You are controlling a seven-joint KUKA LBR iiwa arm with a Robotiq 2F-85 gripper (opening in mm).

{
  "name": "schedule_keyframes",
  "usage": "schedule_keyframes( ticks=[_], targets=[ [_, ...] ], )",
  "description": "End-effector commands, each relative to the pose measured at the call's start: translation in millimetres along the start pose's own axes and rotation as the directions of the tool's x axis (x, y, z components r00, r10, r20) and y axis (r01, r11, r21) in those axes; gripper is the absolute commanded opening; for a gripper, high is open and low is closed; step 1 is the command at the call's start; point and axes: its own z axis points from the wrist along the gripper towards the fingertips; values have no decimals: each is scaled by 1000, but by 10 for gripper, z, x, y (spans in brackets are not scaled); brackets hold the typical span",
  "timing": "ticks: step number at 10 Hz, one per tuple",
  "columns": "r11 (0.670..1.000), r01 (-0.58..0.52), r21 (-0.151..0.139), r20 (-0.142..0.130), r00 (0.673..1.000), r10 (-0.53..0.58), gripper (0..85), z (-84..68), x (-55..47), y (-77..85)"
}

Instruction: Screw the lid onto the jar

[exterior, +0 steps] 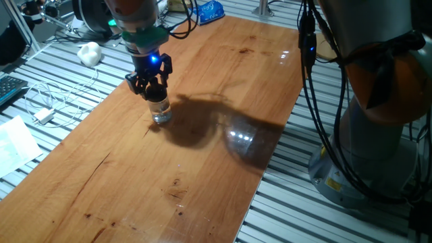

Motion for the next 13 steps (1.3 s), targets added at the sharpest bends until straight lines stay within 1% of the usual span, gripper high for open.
schedule_keyframes(
  ticks=[1, 2, 3, 5, 9, 10, 12, 13],
  targets=[
    [998, 67, -4, 3, 998, -67, 680, 0, -2, -2],
    [994, 111, 2, 6, 994, -111, 680, -3, -1, 2],
    [993, 122, 2, 7, 993, -122, 680, -8, 3, 10],
    [992, 123, -1, 8, 992, -123, 680, -9, 3, 11],
    [993, 121, -9, 1, 993, -121, 680, -9, 5, 11],
    [993, 121, -12, 0, 993, -121, 510, -8, 4, 10],
    [994, 112, -15, -5, 994, -112, 510, -11, 3, 9],
    [996, 89, -22, -7, 996, -89, 510, -13, 3, 9]
  ],
)
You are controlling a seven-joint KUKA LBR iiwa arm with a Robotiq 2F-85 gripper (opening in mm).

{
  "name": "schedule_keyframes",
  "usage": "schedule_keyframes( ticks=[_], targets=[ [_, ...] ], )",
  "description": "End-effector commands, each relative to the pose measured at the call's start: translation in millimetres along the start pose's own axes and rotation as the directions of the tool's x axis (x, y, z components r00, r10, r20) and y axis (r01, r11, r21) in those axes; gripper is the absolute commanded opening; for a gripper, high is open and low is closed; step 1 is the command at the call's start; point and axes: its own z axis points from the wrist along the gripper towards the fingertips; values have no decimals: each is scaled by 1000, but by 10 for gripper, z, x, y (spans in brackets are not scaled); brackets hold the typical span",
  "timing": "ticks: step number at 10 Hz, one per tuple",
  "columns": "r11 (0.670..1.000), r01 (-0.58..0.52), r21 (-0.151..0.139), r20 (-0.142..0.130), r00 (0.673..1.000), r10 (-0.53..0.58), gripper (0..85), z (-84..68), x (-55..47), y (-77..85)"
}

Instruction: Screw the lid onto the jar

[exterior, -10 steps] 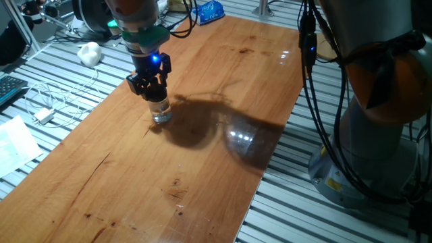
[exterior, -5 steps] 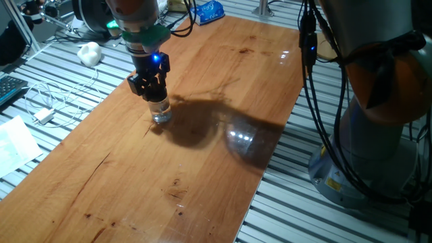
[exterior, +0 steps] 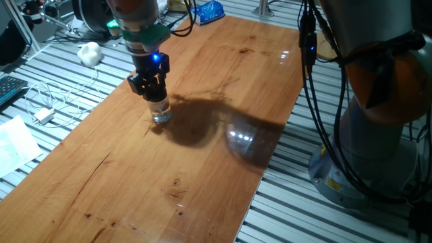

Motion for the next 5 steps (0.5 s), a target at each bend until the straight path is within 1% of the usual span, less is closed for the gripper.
schedule_keyframes(
  ticks=[1, 3, 4, 5],
  targets=[
    [999, -32, 0, -2, 999, 32, 510, 0, 3, 1],
    [995, -102, -4, 0, 995, 102, 510, 0, 5, -2],
    [988, -156, -13, 2, 988, 156, 510, 0, 5, -1],
    [976, -218, -27, 12, 976, 218, 510, 2, 9, -5]
  ],
)
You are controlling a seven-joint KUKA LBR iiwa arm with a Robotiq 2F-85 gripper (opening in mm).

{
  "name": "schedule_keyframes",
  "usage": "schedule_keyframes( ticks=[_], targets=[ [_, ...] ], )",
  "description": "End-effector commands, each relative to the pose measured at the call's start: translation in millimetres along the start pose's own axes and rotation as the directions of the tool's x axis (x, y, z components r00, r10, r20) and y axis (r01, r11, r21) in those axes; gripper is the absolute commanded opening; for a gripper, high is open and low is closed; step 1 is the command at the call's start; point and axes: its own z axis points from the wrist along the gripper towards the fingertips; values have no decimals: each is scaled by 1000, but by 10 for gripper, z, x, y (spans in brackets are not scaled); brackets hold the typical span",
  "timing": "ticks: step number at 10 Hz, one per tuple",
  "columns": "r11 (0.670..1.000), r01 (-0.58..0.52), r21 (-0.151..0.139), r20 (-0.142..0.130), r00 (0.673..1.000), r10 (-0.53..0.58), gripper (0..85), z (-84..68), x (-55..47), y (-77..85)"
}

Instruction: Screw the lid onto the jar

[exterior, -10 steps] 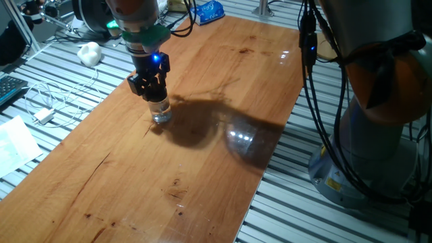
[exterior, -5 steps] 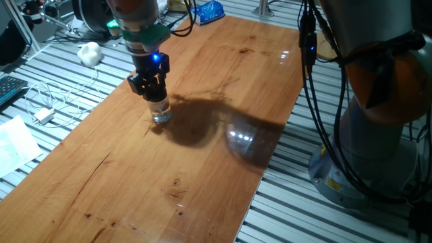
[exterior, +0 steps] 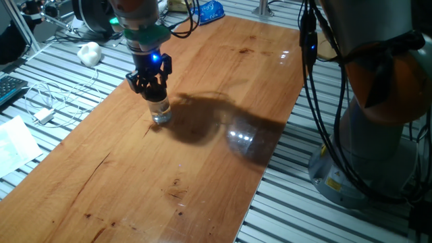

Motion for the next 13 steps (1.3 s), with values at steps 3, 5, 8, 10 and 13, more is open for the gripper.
schedule_keyframes(
  ticks=[3, 5, 8, 10, 13],
  targets=[
    [997, -79, 3, 15, 997, 79, 510, 3, 11, -4],
    [996, -84, 6, 23, 996, 84, 510, 0, 13, -2],
    [999, -36, 39, 18, 999, 35, 680, -17, 3, 4],
    [997, 50, 56, 9, 999, -51, 680, -41, -3, 17],
    [967, 236, 92, -5, 972, -237, 680, -103, -5, 60]
  ],
)
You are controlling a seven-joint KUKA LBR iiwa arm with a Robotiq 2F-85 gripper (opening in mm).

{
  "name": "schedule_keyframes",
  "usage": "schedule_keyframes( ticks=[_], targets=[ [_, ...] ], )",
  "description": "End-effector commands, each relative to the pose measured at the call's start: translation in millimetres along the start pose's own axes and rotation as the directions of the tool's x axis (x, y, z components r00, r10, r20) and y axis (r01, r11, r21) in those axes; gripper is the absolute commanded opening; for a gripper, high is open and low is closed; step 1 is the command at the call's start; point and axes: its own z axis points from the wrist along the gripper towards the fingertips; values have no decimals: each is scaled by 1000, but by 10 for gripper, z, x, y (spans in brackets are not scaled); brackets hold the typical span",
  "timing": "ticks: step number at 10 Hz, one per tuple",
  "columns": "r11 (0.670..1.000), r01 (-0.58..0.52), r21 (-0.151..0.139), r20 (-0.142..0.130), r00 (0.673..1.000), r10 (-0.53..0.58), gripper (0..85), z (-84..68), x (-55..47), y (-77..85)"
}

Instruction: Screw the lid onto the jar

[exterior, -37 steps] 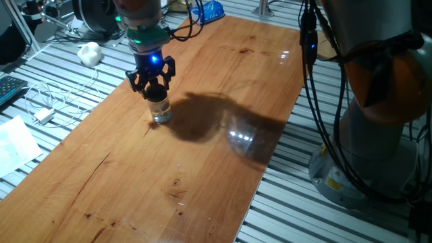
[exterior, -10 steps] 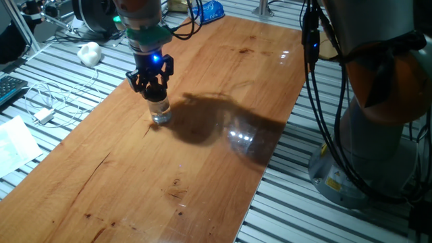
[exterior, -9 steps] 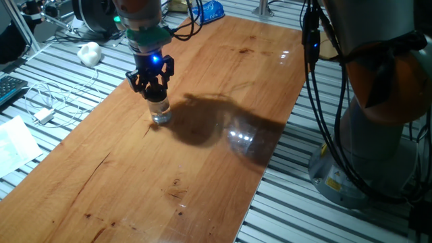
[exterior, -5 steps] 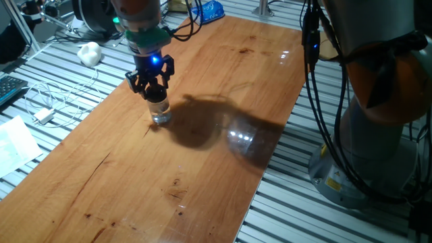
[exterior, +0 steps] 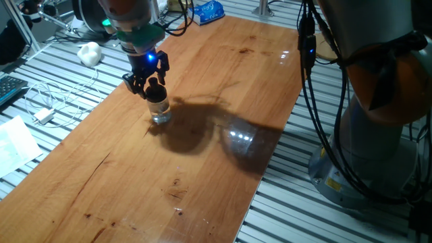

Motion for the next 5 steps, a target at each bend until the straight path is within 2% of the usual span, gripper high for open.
schedule_keyframes(
  ticks=[1, 2, 3, 5],
  targets=[
    [990, 139, -3, 14, 990, -139, 680, -6, -5, -4],
    [982, 191, 10, 20, 981, -191, 850, -12, -23, -11],
    [966, 258, 22, 19, 966, -258, 850, -26, -59, -25],
    [923, 385, -1, 6, 923, -385, 850, -60, -146, -63]
  ],
)
